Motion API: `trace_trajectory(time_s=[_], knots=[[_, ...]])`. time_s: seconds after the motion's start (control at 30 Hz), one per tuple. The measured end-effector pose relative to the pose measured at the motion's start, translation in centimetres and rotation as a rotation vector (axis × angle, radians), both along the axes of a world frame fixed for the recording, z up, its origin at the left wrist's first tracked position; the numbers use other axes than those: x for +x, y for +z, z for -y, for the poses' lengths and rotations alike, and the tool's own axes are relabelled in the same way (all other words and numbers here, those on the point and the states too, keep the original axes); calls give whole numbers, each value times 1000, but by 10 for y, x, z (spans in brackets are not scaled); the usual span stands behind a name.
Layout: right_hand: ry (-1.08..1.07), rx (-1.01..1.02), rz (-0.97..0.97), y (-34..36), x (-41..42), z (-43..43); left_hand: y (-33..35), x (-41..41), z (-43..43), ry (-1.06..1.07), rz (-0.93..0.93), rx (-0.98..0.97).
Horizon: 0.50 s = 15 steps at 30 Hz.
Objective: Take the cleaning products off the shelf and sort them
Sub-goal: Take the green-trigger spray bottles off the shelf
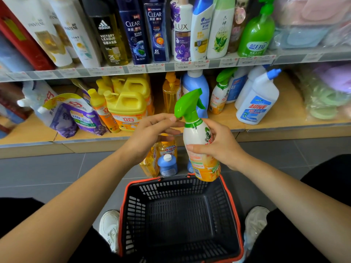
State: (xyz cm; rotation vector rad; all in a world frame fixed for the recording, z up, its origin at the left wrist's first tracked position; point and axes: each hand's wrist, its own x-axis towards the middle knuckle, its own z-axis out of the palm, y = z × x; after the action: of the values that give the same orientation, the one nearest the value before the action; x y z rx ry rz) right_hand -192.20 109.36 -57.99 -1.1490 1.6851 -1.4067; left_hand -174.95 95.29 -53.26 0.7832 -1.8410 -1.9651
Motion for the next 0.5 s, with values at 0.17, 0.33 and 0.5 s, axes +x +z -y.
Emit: trace_trajectory(time_s=[0.17, 0.33, 0.5], knots=[[-66, -22, 202, 2, -4, -1, -11, 1, -8, -6, 158, -27], [-166, -40, 421, 10, -6, 1, -29, -1, -32, -218, 258, -53], [-203, -69, 561, 15, -4, 3, -47, 1, -53, -224, 325, -168]])
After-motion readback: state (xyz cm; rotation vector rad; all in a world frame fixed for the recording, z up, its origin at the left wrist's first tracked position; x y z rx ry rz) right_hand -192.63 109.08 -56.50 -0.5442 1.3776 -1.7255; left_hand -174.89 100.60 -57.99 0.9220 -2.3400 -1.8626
